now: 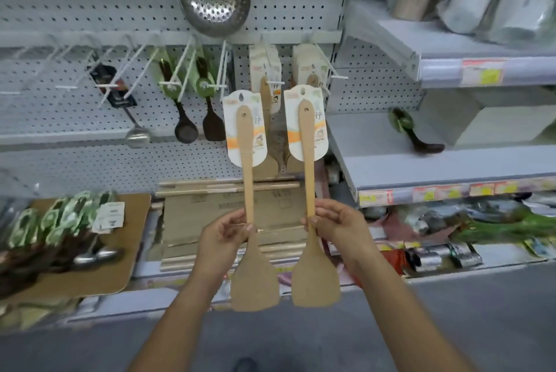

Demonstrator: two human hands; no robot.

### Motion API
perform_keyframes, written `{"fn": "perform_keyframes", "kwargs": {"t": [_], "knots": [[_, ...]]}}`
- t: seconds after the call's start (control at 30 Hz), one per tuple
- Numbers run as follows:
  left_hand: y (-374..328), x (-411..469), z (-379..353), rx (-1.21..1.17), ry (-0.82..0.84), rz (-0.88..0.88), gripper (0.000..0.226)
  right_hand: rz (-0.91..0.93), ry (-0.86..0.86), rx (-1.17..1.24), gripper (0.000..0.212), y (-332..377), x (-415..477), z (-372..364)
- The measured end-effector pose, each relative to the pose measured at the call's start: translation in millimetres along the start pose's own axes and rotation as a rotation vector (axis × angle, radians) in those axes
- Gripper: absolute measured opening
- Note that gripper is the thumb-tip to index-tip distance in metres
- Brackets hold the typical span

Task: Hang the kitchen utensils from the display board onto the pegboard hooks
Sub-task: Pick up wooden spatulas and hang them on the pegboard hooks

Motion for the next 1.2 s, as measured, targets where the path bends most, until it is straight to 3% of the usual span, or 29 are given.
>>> {"fn": "perform_keyframes", "kwargs": {"t": [0.27, 0.53, 1.2], "knots": [[2, -3, 2, -0.009, -0.047, -0.022, 0.035, 0.013, 0.011, 0.070, 0.026, -6, 13, 3], [9, -3, -5, 0.032, -0.007, -0.007, 0.032, 0.059, -0.089, 0.095, 0.023, -4, 15, 20], [6, 1, -17, 0.015, -0.007, -0.017, 0.033, 0.010, -0.165, 0.001, 0.018, -33, 43, 48]]}}
Point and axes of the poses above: each hand's wrist, its own x-axis towards the middle knuckle, its own z-axis out of the back of the hand, y = z × x, the point moved 6 cm from there along x, towards the middle knuckle, and after that the axes turned 15 degrees about z, right-handed, at the moved point
